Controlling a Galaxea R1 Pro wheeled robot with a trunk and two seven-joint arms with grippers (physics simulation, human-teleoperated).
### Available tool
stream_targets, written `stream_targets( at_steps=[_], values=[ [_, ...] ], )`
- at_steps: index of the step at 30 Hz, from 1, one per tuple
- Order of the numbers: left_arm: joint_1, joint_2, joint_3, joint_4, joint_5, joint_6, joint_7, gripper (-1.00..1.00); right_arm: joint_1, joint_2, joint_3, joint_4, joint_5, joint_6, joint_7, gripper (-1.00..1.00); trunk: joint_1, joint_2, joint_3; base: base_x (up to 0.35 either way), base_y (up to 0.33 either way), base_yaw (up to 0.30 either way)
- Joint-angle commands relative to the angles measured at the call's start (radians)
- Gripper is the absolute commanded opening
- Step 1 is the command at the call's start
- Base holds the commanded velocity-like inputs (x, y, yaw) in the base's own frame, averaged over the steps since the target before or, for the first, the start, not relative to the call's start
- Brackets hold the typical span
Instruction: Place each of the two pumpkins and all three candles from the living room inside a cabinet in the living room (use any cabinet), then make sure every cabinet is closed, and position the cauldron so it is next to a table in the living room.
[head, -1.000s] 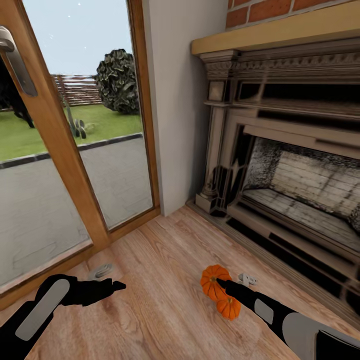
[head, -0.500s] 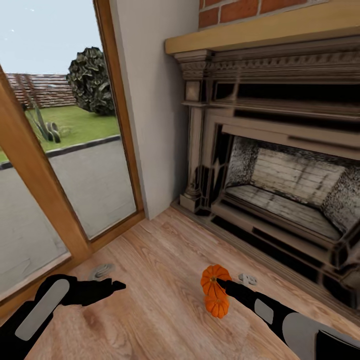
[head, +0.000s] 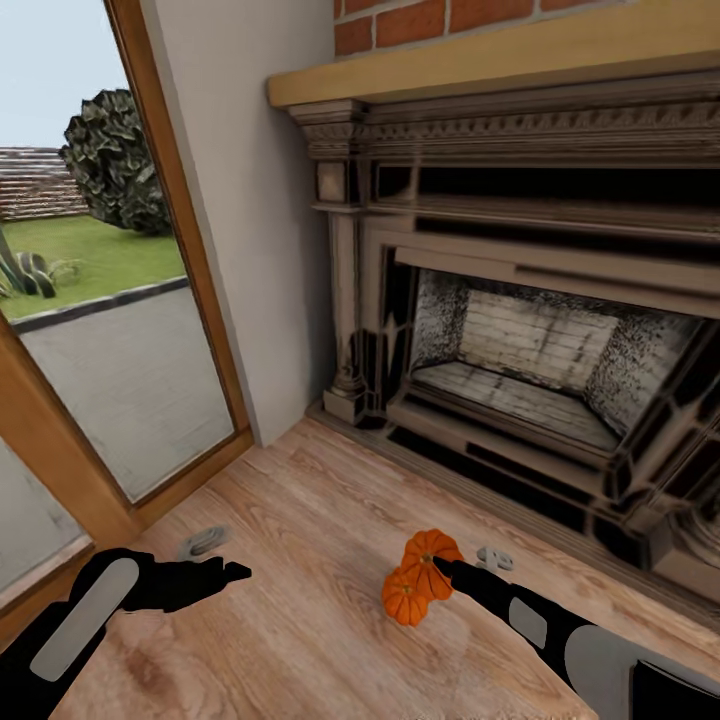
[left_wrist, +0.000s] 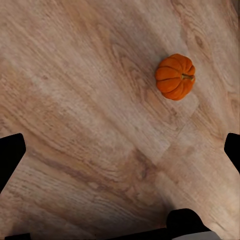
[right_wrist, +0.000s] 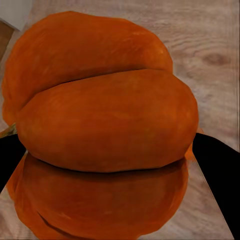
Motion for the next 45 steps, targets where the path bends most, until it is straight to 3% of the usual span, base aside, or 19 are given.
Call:
stream_targets(
  at_steps=[1, 45],
  values=[
    [0.0, 0.001, -0.002, -0.001, 0.011, 0.001, 0.01, 1.0, -0.001, 0.0, 0.008, -0.001, -0.007, -0.003, 0.002, -1.0, 0.0, 0.0, -0.001, 0.0, 0.086, -0.279],
    [0.0, 0.003, -0.002, -0.001, 0.011, -0.001, 0.01, 1.0, -0.001, -0.002, 0.005, -0.001, -0.016, 0.003, 0.01, -1.0, 0.0, 0.0, -0.001, 0.0, 0.004, -0.279]
  ],
)
